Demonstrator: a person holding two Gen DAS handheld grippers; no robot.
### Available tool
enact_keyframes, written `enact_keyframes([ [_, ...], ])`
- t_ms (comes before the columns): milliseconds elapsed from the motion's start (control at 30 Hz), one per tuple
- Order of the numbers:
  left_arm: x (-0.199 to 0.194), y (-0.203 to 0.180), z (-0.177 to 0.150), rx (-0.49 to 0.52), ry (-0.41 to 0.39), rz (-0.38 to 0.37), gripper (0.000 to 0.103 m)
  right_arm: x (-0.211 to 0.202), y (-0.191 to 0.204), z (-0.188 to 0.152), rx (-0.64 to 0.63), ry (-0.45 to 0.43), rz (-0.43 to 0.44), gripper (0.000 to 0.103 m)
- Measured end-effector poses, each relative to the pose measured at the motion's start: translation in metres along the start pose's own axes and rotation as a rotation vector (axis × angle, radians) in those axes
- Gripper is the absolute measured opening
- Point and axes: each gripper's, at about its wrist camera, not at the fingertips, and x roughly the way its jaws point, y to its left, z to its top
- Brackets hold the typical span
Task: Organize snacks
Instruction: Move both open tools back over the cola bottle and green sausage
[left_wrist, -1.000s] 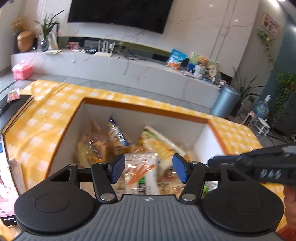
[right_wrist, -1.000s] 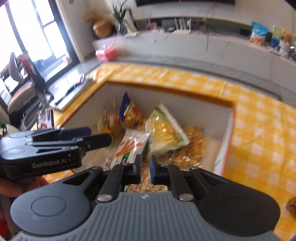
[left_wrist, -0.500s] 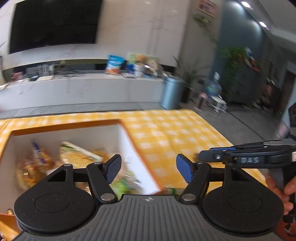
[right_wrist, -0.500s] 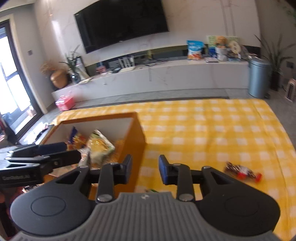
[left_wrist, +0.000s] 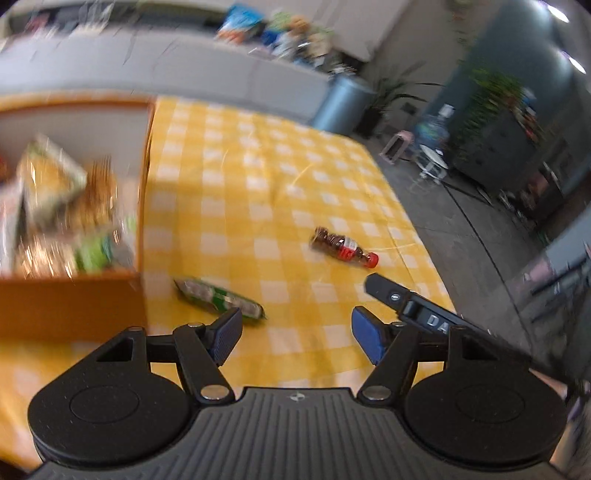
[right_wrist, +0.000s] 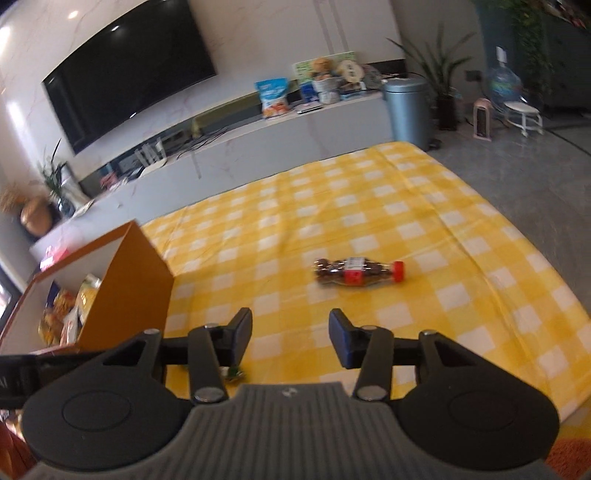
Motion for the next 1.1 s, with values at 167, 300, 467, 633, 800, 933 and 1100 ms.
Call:
enact_keyframes([
  [167,0.030,0.004,0.002,-0.152,0.023,0.091,0.083,0.009,-0.017,-0.004,0.054,-0.010,-0.032,0.047],
  [300,0.048,0.009,0.004,-0.246,0.057,0.140,0.085,0.022,-0.021,-0.002,0.074,0.035,-0.047,0.047],
  [467,0.063,0.014,0.006,-0.318,0.023,0.232,0.077,0.031,-0.023,0.000,0.065,0.062,-0.050,0.047],
  [633,0.077,0.010,0.006,-0.331,-0.019,0.321,0.073,0.035,-0.030,-0.003,0.107,0.108,-0.013,0.052],
  [800,0.087,0.007,0.007,-0.291,-0.029,0.392,0.065,0.029,-0.040,-0.003,0.164,0.104,0.023,0.055],
  [933,0.093,0.014,0.007,-0.289,-0.020,0.387,0.056,0.030,-0.040,-0.003,0.172,0.115,0.030,0.055],
  [1100,0.099,0.010,0.013,-0.210,-0.025,0.383,0.043,0.032,-0.039,-0.001,0.158,0.115,0.019,0.060],
])
